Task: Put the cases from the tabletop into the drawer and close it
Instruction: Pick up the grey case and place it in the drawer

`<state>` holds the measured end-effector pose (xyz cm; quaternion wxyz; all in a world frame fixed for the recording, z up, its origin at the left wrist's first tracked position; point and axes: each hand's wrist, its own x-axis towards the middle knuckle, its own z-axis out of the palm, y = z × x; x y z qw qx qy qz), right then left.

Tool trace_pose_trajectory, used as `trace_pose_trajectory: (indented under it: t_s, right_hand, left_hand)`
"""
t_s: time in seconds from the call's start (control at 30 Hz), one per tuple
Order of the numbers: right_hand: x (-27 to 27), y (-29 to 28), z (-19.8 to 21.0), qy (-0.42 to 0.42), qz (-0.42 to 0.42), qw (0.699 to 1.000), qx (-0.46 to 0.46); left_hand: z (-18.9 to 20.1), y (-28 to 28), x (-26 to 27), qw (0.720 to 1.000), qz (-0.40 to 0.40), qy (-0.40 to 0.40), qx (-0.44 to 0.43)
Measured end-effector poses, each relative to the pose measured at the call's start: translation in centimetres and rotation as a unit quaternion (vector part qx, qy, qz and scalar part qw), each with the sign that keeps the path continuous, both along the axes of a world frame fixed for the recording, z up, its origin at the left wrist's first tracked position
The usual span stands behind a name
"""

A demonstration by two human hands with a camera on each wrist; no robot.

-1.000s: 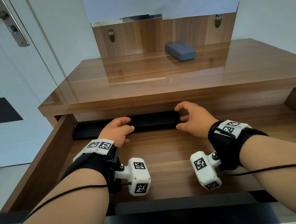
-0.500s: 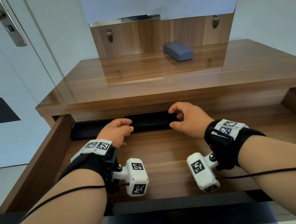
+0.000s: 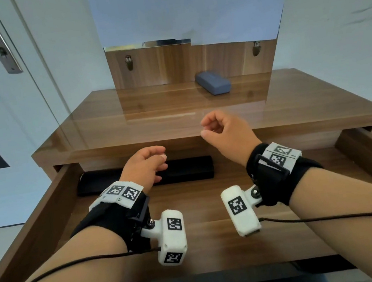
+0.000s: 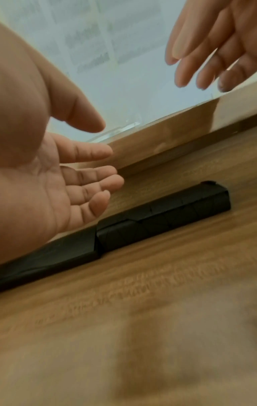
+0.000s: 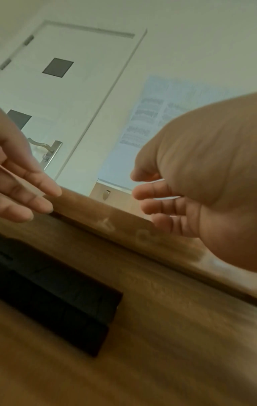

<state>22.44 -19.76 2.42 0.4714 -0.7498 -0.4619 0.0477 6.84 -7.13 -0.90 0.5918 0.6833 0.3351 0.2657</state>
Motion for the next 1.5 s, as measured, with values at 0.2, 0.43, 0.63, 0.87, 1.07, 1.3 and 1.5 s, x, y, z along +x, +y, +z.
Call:
trace_pose_trajectory:
  t_s: [0.2, 0.43, 0.63, 0.87, 1.07, 1.3, 1.5]
  right_hand:
    - [3.1, 2.6, 3.5, -0.053, -0.08, 0.995, 0.036]
    - [9.0, 6.4, 5.4, -0.001, -0.191, 0.98, -0.046]
    - [13.5, 10.1, 6.1, -0.01, -0.239, 0.94, -0.243]
    - [15.4, 13.5, 5.4, -0.042, -0.258, 0.914, -0.311]
    - [16.8, 14.4, 4.1, -0.015, -0.254, 0.922, -0.293]
    - [17.5, 13.6, 4.0, -0.035, -0.246, 0.929, -0.274]
    - [15.4, 11.6, 5.0, 0.008, -0.246, 0.948, -0.201]
  left_hand:
    - [2.5, 1.5, 2.2, 0.999, 0.023, -0.044, 0.007]
    - [5.0, 2.4, 5.3, 0.985, 0.124, -0.083, 0.081]
    - [4.9, 3.3, 7.5, 0.99, 0.118, -0.024, 0.072]
    - [4.4, 3.8, 8.7, 0.992, 0.119, 0.018, 0.034]
    - [4.5, 3.0, 8.7, 0.988, 0.122, 0.049, 0.08]
    - [4.8, 2.8, 8.8, 0.98, 0.132, 0.093, 0.118]
    - [4.8, 2.6, 8.8, 0.98, 0.134, 0.099, 0.112]
